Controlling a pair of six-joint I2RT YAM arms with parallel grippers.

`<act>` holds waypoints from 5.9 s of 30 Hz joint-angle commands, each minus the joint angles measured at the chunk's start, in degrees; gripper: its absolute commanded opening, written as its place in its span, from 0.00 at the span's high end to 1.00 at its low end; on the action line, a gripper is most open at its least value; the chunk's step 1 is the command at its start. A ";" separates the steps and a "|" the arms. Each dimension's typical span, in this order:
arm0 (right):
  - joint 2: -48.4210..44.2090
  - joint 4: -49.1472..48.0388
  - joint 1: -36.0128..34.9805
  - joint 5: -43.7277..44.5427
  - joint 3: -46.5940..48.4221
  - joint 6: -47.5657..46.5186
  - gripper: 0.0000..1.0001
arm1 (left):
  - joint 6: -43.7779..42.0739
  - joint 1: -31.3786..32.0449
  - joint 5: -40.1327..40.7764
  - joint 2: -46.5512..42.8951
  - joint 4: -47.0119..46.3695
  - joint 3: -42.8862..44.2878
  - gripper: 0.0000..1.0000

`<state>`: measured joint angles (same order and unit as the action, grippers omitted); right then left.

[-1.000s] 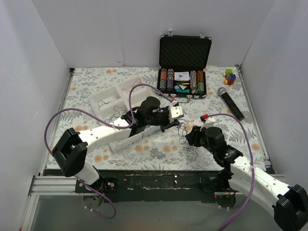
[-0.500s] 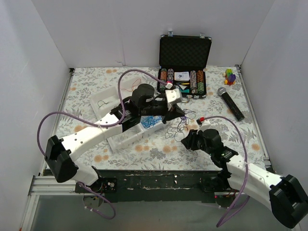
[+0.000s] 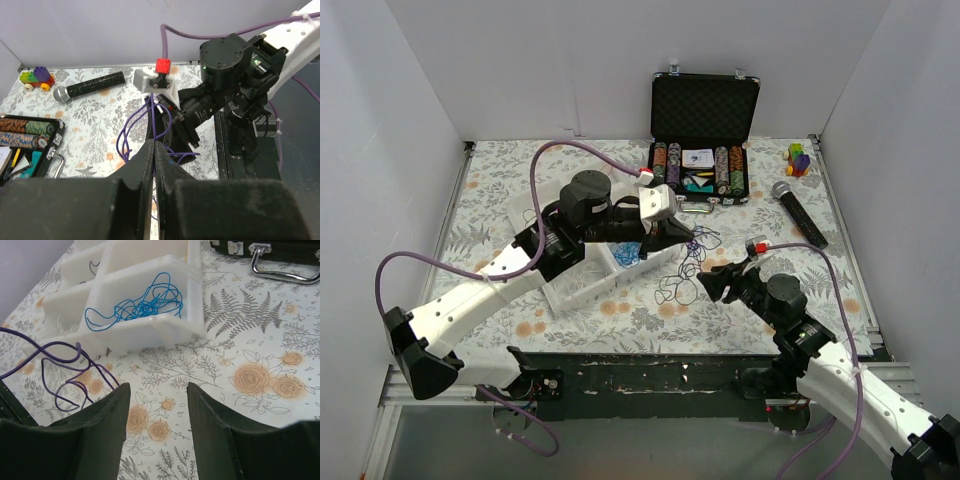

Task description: Untangle the cables

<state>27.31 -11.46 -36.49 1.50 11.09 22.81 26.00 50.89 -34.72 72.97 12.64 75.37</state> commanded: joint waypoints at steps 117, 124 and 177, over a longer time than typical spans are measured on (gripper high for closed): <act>2.41 19.10 -1.30 14.14 19.05 -3.82 0.57 | -21.08 -6.53 4.22 -0.39 2.13 -18.69 0.15; -4.63 21.57 -1.21 15.11 21.60 -6.63 0.56 | -23.44 -2.64 -0.52 13.32 2.04 -15.88 0.11; -1.38 24.12 -1.21 18.98 24.15 -8.66 0.55 | -29.77 -14.59 26.97 -9.68 11.71 5.50 1.00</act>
<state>25.15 14.96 -37.58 19.59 34.81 13.93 -4.60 39.94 -14.09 64.69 22.28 84.79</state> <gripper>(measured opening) 0.457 0.026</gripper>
